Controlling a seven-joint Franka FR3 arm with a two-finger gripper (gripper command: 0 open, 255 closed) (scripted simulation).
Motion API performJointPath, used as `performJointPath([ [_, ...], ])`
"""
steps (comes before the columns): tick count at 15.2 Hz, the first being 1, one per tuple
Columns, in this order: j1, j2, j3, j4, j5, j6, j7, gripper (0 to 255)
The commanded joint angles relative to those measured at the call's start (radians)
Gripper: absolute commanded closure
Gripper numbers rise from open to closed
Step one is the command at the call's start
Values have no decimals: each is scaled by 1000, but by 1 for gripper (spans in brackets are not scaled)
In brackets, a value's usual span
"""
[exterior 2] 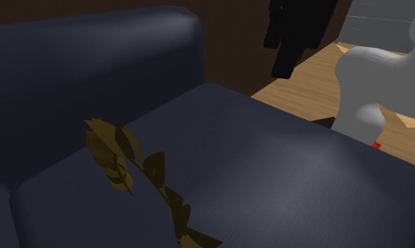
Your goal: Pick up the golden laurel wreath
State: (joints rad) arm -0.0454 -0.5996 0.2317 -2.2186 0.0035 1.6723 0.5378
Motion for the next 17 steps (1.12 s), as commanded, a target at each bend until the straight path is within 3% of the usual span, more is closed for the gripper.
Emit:
performJointPath([
  [1,-15,57,45,46,2,25,90,0],
  [7,-63,255,179,206,-46,89,363,0],
  [15,-82,598,319,533,-249,71,746,0],
  [17,-78,602,317,524,-252,83,753,0],
])
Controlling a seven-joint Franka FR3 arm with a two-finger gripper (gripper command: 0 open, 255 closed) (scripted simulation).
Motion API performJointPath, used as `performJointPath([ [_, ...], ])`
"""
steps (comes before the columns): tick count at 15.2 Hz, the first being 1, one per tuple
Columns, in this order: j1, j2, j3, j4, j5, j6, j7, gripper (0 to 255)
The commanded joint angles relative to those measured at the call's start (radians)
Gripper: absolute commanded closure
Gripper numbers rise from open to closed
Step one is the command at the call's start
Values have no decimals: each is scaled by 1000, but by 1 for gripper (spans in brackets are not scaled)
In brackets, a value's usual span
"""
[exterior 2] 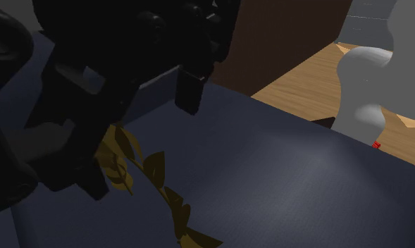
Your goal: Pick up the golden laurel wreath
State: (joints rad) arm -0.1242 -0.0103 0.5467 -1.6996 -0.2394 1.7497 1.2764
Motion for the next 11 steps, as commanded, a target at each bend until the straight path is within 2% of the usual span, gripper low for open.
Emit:
performJointPath([
  [1,1,11,1,-10,-9,19,17,0],
  [6,-1,7,-1,-88,-11,93,32,0],
  [8,-1,7,-1,-88,-11,93,32,0],
  [9,-1,7,-1,-90,-12,95,33,255],
  [11,-1,8,-1,-90,-12,96,33,255],
])
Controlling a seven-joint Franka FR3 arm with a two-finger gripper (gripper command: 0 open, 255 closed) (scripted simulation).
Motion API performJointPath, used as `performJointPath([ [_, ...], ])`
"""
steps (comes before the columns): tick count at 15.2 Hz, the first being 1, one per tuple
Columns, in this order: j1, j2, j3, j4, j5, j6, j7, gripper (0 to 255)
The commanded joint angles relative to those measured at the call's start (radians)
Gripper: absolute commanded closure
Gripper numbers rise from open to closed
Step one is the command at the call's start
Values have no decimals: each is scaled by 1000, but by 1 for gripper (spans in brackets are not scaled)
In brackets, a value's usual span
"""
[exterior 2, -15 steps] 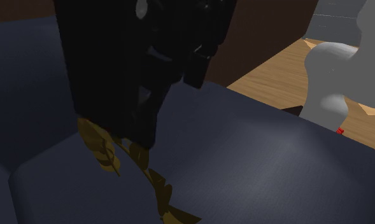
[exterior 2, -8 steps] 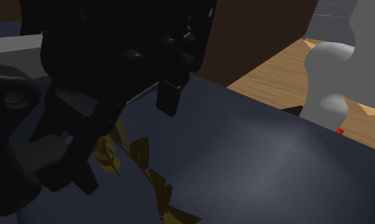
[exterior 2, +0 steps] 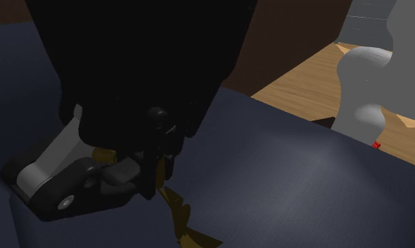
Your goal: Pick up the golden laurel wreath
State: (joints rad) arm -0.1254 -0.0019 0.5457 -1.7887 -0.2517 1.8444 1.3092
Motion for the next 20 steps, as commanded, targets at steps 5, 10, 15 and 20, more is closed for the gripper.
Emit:
performJointPath([
  [5,0,0,0,-1,0,1,1,255],
  [10,1,0,1,42,3,-41,-9,255],
  [15,3,7,3,116,2,-108,-21,255],
  [20,7,21,7,198,-3,-178,-31,255],
])
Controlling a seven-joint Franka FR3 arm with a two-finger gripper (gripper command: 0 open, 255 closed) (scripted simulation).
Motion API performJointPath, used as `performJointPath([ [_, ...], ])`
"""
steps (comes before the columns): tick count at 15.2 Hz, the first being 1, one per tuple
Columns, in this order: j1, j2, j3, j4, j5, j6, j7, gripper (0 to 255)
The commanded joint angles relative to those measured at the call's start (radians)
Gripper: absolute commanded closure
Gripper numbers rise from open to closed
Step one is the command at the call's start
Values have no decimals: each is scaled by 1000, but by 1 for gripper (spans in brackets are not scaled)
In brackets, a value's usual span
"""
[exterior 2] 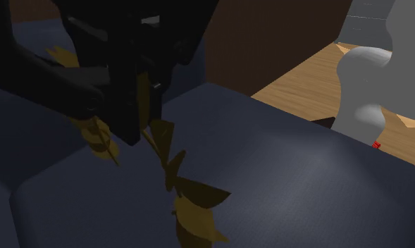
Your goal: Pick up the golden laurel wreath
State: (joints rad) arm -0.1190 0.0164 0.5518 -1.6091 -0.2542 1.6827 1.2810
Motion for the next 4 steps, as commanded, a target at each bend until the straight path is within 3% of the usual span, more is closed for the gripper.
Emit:
performJointPath([
  [1,2,6,2,36,-3,-31,-4,255],
  [4,4,11,3,57,-5,-48,-6,255],
])
